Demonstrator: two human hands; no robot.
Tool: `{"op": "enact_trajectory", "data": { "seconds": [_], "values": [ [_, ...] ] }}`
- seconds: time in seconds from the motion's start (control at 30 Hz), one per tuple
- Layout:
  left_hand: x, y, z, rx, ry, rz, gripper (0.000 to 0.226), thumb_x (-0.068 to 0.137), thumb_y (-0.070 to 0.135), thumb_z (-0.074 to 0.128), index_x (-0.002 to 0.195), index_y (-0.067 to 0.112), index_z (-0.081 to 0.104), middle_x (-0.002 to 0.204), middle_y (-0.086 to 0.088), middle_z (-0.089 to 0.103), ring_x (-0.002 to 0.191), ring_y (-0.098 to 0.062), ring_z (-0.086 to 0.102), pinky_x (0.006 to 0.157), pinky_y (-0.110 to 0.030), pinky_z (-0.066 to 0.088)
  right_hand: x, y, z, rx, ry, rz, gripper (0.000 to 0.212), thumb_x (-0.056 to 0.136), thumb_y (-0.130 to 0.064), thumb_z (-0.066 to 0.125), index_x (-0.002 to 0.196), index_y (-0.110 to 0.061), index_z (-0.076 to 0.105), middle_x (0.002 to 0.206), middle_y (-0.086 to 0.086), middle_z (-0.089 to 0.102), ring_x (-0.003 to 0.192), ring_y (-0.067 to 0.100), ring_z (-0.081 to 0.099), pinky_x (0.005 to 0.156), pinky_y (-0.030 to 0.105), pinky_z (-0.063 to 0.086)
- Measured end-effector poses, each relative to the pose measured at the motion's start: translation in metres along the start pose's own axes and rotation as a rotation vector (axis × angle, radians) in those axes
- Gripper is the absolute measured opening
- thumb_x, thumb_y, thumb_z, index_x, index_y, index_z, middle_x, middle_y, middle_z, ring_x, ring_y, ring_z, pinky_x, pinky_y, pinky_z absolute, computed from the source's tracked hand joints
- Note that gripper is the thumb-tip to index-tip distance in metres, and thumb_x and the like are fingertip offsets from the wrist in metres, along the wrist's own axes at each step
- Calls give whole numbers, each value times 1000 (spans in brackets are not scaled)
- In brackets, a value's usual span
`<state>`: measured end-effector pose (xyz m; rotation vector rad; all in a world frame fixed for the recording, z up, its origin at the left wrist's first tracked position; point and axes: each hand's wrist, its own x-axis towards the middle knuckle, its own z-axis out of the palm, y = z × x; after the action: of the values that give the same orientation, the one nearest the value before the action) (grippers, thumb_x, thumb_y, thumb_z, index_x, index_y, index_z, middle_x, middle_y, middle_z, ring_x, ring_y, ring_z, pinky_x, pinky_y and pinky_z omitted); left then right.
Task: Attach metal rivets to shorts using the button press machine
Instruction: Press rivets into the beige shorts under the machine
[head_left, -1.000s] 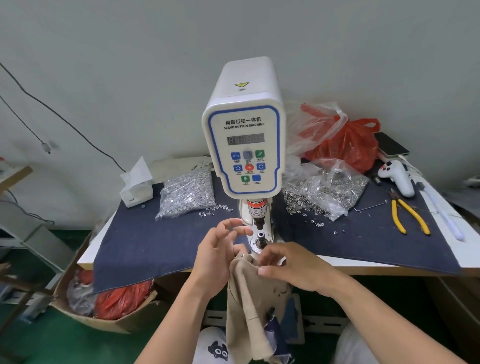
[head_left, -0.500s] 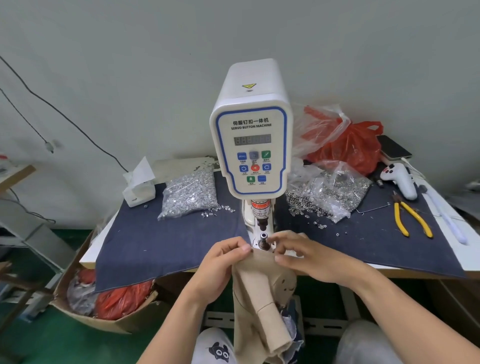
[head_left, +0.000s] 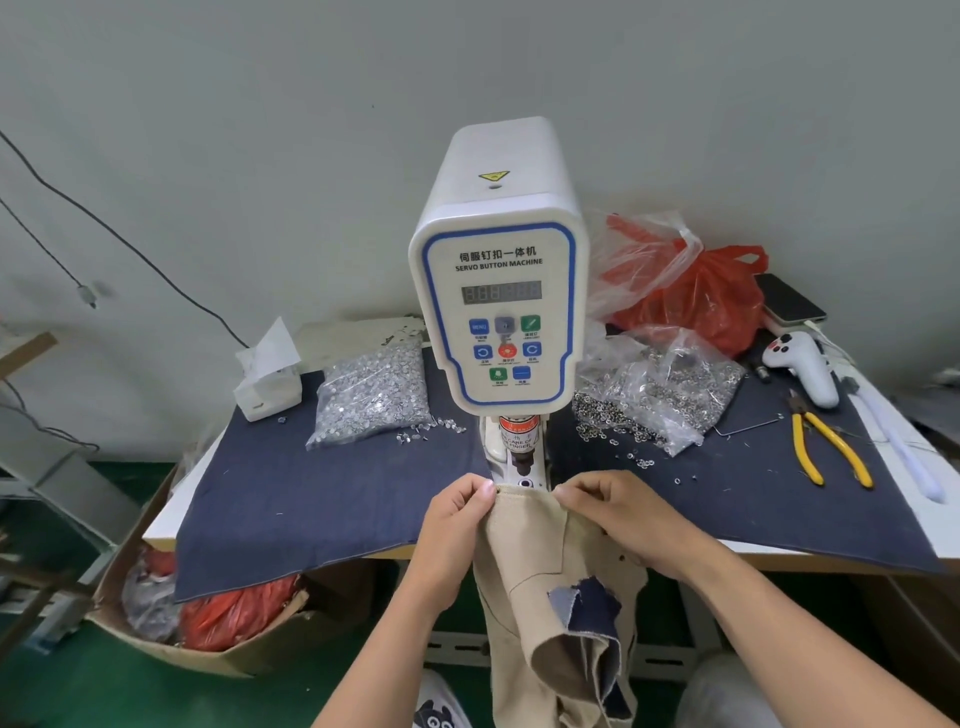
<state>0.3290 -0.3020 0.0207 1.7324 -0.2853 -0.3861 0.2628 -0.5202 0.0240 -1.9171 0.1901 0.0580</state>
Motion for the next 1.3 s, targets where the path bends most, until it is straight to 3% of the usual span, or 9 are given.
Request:
{"op": "enact_trajectory", "data": {
  "seconds": [0.13, 0.23, 0.4, 0.5, 0.7, 0.93, 1.17, 1.3],
  "values": [
    [3, -1, 0, -24, 9, 23, 34, 106, 31, 56, 77, 14, 57, 79, 2, 55, 80, -13, 46, 78, -35, 36, 3, -5, -1, 46, -19, -8, 21, 97, -37, 66, 85, -22, 73, 54, -14, 45, 41, 8, 33, 39, 20, 25],
    [6, -6, 1, -64, 35, 24, 34, 106, 30, 55, 81, 8, 59, 80, -1, 56, 81, -15, 46, 79, -36, 36, 6, -7, 2, 117, 11, -4, 25, 101, -26, 63, 78, -16, 67, 47, -16, 44, 32, 4, 37, 34, 10, 26],
    [13, -12, -1, -25, 54, -43, 34, 108, 24, 54, 77, 17, 66, 79, 1, 62, 81, -14, 51, 79, -36, 40, 10, 0, 6, 148, 35, 45, 48, 99, -34, 64, 55, -25, 50, 48, -15, 36, 37, 3, 32, 40, 10, 26],
    [14, -12, -1, -5, 56, -70, 35, 108, 26, 54, 76, 20, 69, 80, 1, 64, 82, -14, 53, 79, -37, 41, 12, 6, 8, 170, 53, 33, 51, 95, -46, 66, 55, -26, 39, 56, -8, 29, 50, 8, 26, 49, 20, 26],
    [14, -12, 0, -11, 61, -80, 37, 108, 26, 54, 74, 20, 67, 78, 1, 61, 82, -16, 51, 79, -37, 39, 17, 13, 9, 168, 70, 37, 48, 85, -62, 65, 58, -25, 48, 62, -3, 36, 57, 11, 33, 56, 28, 31],
    [13, -9, -2, 31, 30, -58, 36, 108, 28, 53, 86, 0, 60, 81, -3, 58, 83, -18, 48, 79, -39, 38, 16, 13, 9, 187, 74, 42, 46, 83, -62, 65, 60, -25, 50, 65, 0, 37, 59, 14, 33, 58, 30, 30],
    [11, -8, -2, 35, 29, -62, 36, 108, 29, 53, 91, -1, 63, 83, -4, 61, 85, -20, 51, 80, -39, 39, 15, 12, 10, 180, 84, 64, 49, 83, -63, 65, 66, -18, 57, 68, 3, 42, 65, 17, 38, 67, 37, 36],
    [11, -9, -1, 38, 36, -72, 35, 108, 28, 53, 87, 0, 61, 81, -2, 58, 82, -18, 49, 79, -39, 38, 13, 10, 11, 164, 101, 56, 43, 84, -62, 64, 63, -26, 54, 65, -2, 41, 62, 12, 38, 65, 32, 36]
  ]
}}
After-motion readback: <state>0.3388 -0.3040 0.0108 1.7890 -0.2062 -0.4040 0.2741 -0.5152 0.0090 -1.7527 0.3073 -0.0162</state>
